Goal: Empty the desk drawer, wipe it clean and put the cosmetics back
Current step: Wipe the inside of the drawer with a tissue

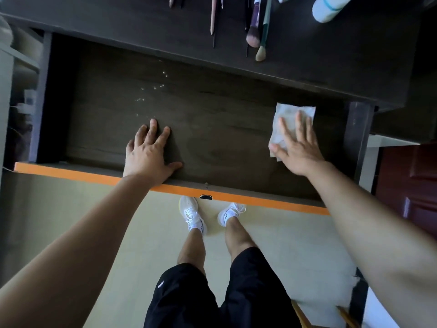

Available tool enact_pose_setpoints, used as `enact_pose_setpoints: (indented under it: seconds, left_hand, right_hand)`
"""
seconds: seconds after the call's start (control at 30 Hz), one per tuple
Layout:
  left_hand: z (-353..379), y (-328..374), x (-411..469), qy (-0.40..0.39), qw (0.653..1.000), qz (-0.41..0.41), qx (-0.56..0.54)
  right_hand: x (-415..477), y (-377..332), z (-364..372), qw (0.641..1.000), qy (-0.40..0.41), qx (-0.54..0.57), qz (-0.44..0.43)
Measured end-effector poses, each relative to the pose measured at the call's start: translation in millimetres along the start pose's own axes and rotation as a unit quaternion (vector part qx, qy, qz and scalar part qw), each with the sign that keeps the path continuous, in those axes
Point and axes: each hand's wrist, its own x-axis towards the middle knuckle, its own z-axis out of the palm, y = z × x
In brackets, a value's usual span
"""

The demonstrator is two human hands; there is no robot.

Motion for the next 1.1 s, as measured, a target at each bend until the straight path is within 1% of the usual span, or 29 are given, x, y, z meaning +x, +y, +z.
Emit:
enact_pose_setpoints:
  seconds: [0.07,0.1,0.17,0.27,0.33,0.4,0.47,0.57,0.67,0.73,0.8,0.87,0.93,1.03,1.1]
  left_hand:
    - [0.8,0.7,1.2,0.002,1.000,0.000,0.001]
    - [1.2,0.8,1.7,0.002,1.000,-0.003,0.001]
    - [1.9,-0.3,2.1,0.003,1.000,-0.007,0.000]
    - [3.0,-2.6,1.7,0.003,1.000,-0.004,-0.004]
    - [3.8,-3.1,1.5,0.002,1.000,-0.004,-0.007]
    - [4.0,-2.5,1.7,0.003,1.000,-0.005,-0.006]
    - [3.5,-1.9,1.9,0.006,1.000,-0.005,-0.007]
    - [3.1,-2.3,2.7,0.007,1.000,-0.006,-0.006]
    - [3.6,-2.6,1.8,0.011,1.000,-0.005,-0.003]
    - [3.1,-1.9,1.6,0.011,1.000,-0.004,-0.007]
    - [1.7,-1.6,1.2,0.008,1.000,-0.005,-0.012]
    - [-0.2,-0.8,0.1,0.004,1.000,-0.009,-0.012]
    - [-2.8,-1.5,-1.1,0.008,0.999,-0.017,-0.031]
    - [-11.0,-11.4,-7.2,0.035,0.996,-0.053,-0.058]
    - [-17.8,-30.0,-11.5,0.066,0.996,-0.056,-0.031]
  right_hand:
    - [10.1,-20.7,-0.8,0.999,0.030,0.008,0.019]
    - [13.8,-38.3,-1.2,0.999,0.048,0.006,0.006]
    - [15.2,-81.3,-1.4,0.996,0.061,-0.004,-0.067]
    - [1.4,-134.7,5.3,0.972,0.041,-0.040,-0.228]
    - [-6.3,-138.9,12.3,0.949,0.029,-0.063,-0.306]
    - [-9.6,-114.3,14.9,0.932,0.027,-0.080,-0.352]
    - [-13.0,-72.5,13.7,0.929,0.018,-0.094,-0.357]
    - [-22.5,-9.4,8.8,0.948,0.015,-0.102,-0.301]
    - [-31.0,10.9,9.6,0.957,0.011,-0.108,-0.269]
    - [-30.8,-1.1,11.8,0.956,0.013,-0.098,-0.275]
    - [-25.8,-29.1,15.5,0.944,0.032,-0.099,-0.314]
    - [-16.0,-71.6,20.5,0.923,0.063,-0.102,-0.366]
    - [-5.9,-122.1,21.1,0.913,0.076,-0.096,-0.389]
    - [7.7,-177.2,10.6,0.919,0.079,-0.080,-0.378]
    - [18.7,-180.9,2.0,0.928,0.084,-0.075,-0.356]
